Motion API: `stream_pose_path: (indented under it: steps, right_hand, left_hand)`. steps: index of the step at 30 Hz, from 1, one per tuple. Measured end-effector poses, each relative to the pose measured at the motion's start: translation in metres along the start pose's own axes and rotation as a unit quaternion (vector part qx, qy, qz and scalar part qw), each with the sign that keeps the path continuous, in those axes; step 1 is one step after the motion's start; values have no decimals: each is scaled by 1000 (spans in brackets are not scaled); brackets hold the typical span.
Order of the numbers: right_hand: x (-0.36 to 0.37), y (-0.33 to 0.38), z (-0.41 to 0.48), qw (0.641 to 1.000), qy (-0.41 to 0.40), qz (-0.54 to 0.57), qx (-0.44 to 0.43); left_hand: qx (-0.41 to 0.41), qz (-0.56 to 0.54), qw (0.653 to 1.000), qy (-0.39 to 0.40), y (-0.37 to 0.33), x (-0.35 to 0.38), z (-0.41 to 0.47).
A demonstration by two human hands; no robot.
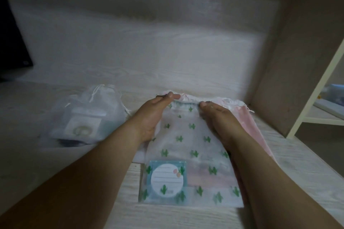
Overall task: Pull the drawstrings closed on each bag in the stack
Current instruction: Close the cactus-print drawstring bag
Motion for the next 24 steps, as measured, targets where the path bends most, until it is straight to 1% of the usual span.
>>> stream_pose_path:
  steps: [3, 5, 7, 10, 15, 18, 20, 22, 24]
  right_hand:
    - [1, 1, 0, 999, -2, 36, -3]
    - [1, 0, 3, 998, -11, 56, 10]
    - [3, 1, 1, 997, -16, 77, 19]
    - [1, -3, 0, 990, -23, 135, 26]
    - [-3, -1, -7, 971, -43, 231, 44]
    - [-11, 2, -9, 962, -100, 254, 33]
    - [-13, -2, -8, 940, -113, 317, 47]
    - [-14, -5, -8, 918, -116, 374, 65]
    - [-13, -6, -7, 908, -112, 399, 66]
  left_hand:
    - [24, 8, 999, -28, 1, -3, -1]
    - [12, 4, 1000, -24, 2, 1, -4]
    - [-2, -22, 1000, -21, 5, 2, -4]
    - [-6, -40, 999, -31, 2, 0, -4]
    - [-27, -178, 983, -24, 2, 1, -6]
    - [-15, -215, 975, -49, 6, -8, -3]
    - [-9, -253, 965, -68, 8, -15, 0]
    - [-2, -325, 942, -79, 7, -17, 1]
    - [6, -347, 933, -92, 5, -19, 2]
Point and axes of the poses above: each hand's wrist, its own z-axis towards the middle knuckle, its own x-axis out of the palm, y = z × x, the point moved 7 cm from there along z, towards the middle knuckle, and after that the axes turned 6 degrees about y, right-handed, at the moved point
